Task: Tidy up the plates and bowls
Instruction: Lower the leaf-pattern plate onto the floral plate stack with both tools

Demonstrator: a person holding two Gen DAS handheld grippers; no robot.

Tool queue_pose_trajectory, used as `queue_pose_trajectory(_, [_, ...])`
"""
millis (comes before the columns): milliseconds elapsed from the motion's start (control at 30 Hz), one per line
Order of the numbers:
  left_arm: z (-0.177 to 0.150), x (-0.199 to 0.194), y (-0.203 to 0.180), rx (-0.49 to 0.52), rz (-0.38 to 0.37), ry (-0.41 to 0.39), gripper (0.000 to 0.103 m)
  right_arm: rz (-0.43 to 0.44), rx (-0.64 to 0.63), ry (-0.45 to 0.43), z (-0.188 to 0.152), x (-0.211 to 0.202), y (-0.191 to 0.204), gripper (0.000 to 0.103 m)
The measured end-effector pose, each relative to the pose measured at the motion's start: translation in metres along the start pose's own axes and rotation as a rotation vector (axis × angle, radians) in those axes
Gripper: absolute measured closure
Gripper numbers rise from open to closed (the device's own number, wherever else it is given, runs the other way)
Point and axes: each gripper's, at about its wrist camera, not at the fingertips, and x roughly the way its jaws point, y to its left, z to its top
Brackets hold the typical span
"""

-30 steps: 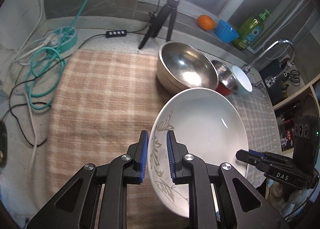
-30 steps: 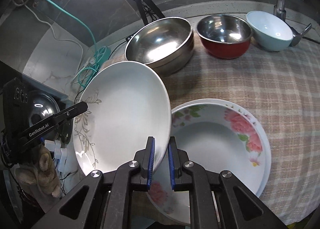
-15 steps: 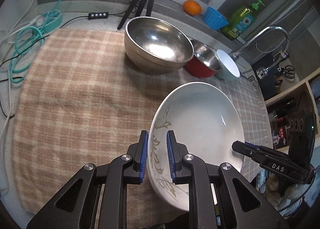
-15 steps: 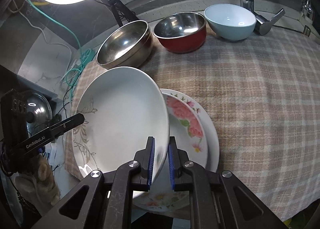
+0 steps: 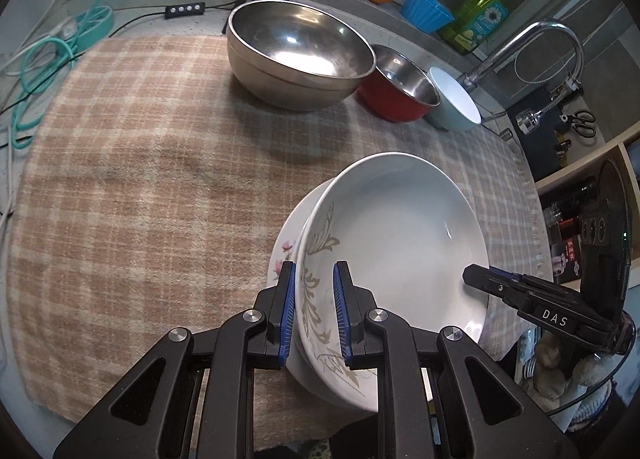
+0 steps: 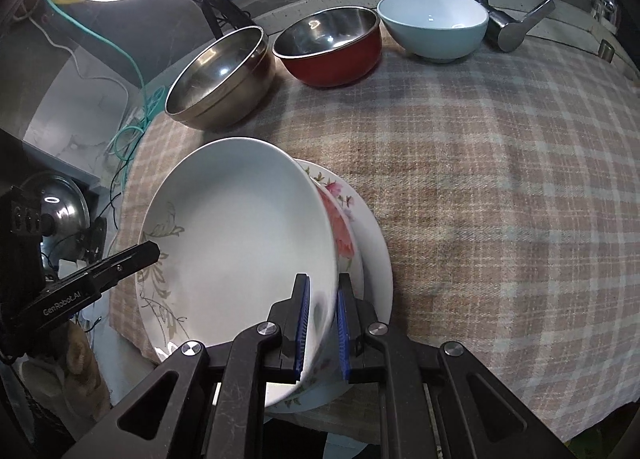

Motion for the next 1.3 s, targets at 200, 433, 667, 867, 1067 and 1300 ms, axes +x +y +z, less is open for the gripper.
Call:
queue_pose_trajectory(200, [-0.001, 0.006, -0.004, 0.012, 0.003, 0.010, 0.087, -0.011, 0.003, 0.002, 0.000, 0.000, -0.004, 0.091])
queue_pose_trajectory(433, [-0.003, 0.014, -0.003, 0.011, 0.008, 0.032, 0.087, -0.028, -0.011, 0.005, -0.001, 0.000, -0.003, 0.091])
queue_pose_trajectory(667, [-0.005, 0.015, -0.004, 0.019, 0.012, 0.033, 0.087, -0.068, -0.045, 0.009, -0.001, 0.002, 0.003, 0.091])
queue_pose_trajectory(867, [-0.006, 0.013, -0.004, 0.025, 0.020, 0.031, 0.087, -0.104, -0.088, 0.014, 0.000, 0.005, 0.010, 0.091])
queue_pose_trajectory(1067, [-0.008, 0.012, -0.005, 0.034, 0.035, 0.030, 0.087, -0.127, -0.112, 0.022, 0.000, 0.006, 0.013, 0.091])
queue_pose_trajectory(1300, [-0.009, 0.011, -0.006, 0.047, 0.061, 0.028, 0.087, -0.141, -0.141, 0.029, -0.002, 0.007, 0.016, 0.091])
